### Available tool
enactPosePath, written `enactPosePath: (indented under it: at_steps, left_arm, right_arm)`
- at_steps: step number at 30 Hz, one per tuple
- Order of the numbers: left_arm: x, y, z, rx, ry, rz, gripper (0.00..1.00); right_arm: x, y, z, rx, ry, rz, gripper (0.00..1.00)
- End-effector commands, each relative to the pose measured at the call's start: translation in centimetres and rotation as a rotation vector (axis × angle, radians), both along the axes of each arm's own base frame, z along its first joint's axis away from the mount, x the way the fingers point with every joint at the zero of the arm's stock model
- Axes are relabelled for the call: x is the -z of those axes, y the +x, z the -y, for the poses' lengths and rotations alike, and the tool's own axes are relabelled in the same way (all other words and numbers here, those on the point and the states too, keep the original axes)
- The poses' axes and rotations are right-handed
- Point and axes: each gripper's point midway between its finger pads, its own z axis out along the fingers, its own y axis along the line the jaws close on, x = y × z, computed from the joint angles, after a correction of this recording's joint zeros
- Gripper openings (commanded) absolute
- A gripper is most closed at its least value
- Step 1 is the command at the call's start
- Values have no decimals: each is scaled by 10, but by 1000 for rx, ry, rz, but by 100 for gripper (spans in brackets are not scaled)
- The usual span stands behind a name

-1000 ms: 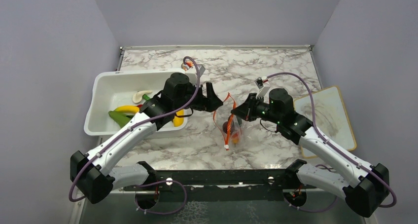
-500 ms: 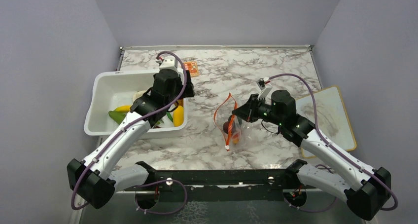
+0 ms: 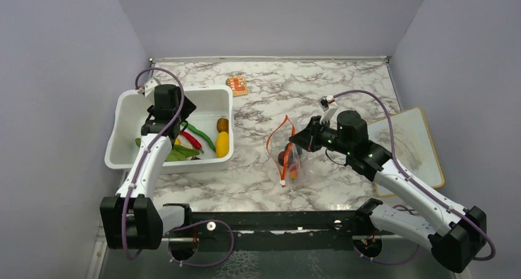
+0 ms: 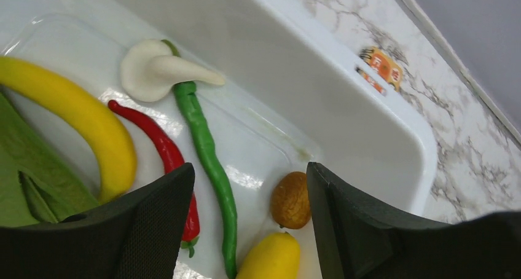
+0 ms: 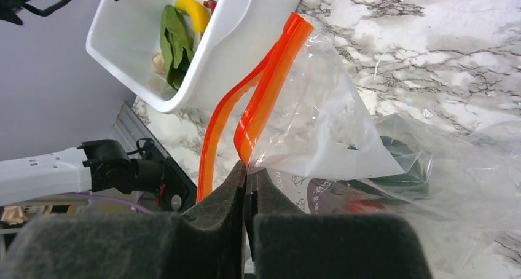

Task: Place the food in the zip-top bag and seal the zipper
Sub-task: Place the fake vegetable in the zipper food storage bag.

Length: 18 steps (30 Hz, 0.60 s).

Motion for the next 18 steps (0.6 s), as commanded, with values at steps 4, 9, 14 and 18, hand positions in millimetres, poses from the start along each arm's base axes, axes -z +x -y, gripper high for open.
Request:
enactPosePath:
  at_steps: [4,9,14,18]
  left_arm:
    - [35,5,-40,-226,-192,7,59]
    - [56,8,-63,-315,-235,1,48]
    - [64,25,-79,-299,-211,15,47]
    - [78,34,-87,-260,-156,-42,47]
  right_arm:
    - [-19,1,3,-2,-8,71,1]
    - [-18,2,0,-10,-3,66,1]
    - [-19,3,-1,-15,-3,64,1]
    - [-21,5,1,0,-9,72,1]
